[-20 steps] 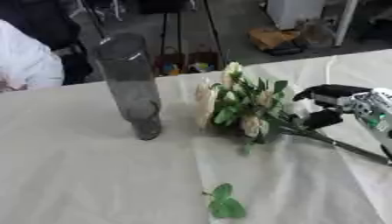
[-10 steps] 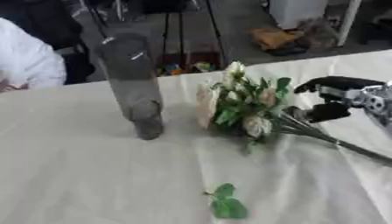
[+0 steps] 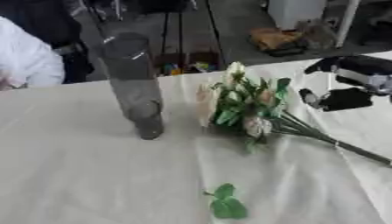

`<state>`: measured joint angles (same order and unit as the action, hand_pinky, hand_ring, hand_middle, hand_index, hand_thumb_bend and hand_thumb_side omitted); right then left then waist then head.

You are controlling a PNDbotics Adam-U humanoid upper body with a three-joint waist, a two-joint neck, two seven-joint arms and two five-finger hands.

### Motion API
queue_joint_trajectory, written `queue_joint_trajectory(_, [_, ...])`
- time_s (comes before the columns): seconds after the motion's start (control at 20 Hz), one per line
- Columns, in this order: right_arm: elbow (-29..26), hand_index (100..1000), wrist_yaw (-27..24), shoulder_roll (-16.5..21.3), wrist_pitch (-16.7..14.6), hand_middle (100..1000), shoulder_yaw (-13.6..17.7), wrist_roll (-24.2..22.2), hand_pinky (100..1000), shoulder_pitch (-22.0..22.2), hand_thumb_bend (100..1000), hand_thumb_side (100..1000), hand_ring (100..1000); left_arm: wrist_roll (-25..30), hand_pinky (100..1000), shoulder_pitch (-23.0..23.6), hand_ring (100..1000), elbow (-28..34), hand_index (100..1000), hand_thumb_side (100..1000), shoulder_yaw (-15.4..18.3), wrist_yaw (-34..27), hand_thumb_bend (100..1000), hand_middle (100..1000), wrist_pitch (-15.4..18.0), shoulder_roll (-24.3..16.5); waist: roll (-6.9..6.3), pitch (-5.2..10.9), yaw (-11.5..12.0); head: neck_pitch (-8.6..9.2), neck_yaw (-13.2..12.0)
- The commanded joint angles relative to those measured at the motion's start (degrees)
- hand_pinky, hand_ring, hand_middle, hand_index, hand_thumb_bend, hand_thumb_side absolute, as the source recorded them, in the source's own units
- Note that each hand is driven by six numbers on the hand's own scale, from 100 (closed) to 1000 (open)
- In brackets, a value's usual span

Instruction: Arrange flowers into the vase.

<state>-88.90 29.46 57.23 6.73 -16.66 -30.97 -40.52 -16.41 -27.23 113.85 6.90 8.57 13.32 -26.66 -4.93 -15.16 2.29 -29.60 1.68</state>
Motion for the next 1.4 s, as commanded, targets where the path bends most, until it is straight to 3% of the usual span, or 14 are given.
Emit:
queue_joint_trajectory(0.05, [-1.5,957,-1.0,2.4,0.8,933,0.6,-0.5,765,0.2,182,791,958,0.2,865,-0.6,985,0.7,980,1000,0.1,0.0,100,941,0.0,-1.0,0.12,1.04,0.2,0.37,0.2])
queue_joint_trajectory(0.5, [-2.1,968,-2.3,2.3,1.8,947,-0.2,-2.0,780,2.7,361,737,971,0.2,864,-0.8,985,0.7,981,1000,0.1,-0.4,100,942,0.1,-0.8,-0.39,0.89,0.0,0.45,0.6])
queue_joint_trajectory(1.4, [9.5,949,0.3,-3.9,-1.1,926,-3.2,-1.1,766,-1.3,328,715,952,0.5,863,-1.1,986,0.7,980,1000,-0.1,-0.9,100,943,0.0,0.2,-1.27,-0.01,0.5,1.29,1.5])
